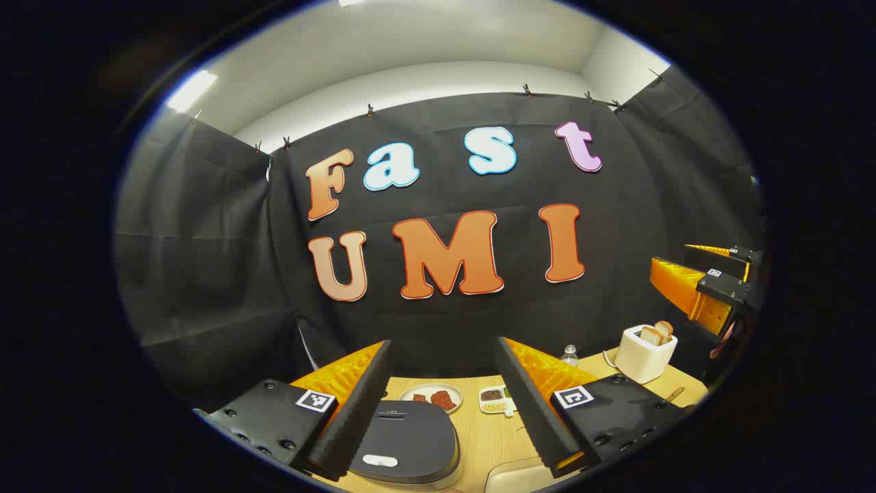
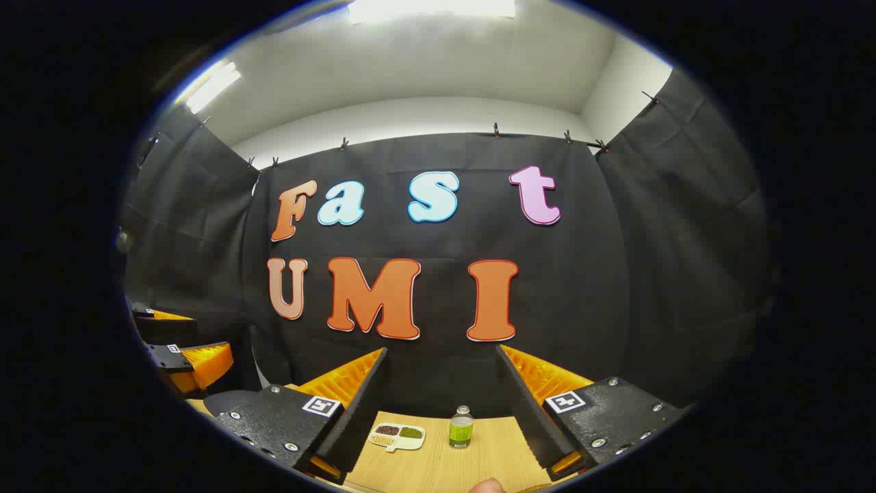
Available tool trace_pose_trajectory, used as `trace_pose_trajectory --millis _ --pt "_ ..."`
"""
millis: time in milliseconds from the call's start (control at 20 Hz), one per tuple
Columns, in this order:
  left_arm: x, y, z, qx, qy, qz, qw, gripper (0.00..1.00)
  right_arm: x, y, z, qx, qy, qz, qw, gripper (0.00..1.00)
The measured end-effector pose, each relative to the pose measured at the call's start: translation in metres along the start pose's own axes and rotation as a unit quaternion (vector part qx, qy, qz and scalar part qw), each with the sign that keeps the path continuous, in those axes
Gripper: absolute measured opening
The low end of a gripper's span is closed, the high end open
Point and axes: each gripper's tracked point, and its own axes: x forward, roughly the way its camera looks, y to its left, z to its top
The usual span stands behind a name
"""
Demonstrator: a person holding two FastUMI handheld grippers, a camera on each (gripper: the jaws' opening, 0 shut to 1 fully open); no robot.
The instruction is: Close the left gripper, press the button to open the rice cooker; take a wooden spoon from the chopstick holder with the right hand, scoop a spoonful of rice and pour it into the rice cooker, then put the wooden spoon back into the chopstick holder.
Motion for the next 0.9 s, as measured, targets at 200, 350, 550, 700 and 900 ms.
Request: trace_pose_trajectory --millis 200,350,550,700,900 --pt "-0.003 0.001 0.000 -0.001 0.000 0.002 1.000 1.00 -0.002 -0.002 0.003 0.004 -0.002 0.001 1.000 0.93" --pt "-0.003 -0.001 -0.001 -0.004 0.004 -0.003 1.000 0.93 -0.002 0.002 0.002 0.006 0.001 0.004 1.000 0.93" --pt "-0.004 0.003 -0.004 -0.006 0.009 0.003 1.000 0.98 -0.002 0.010 0.001 0.001 -0.002 0.012 1.000 0.93" --pt "-0.009 0.017 -0.003 0.003 0.007 0.023 1.000 0.97 0.001 0.019 0.002 0.012 -0.001 0.021 1.000 0.93" --pt "-0.012 0.038 -0.005 0.011 0.012 0.054 0.998 0.94 0.004 0.023 0.002 0.020 0.000 0.027 0.999 0.93"
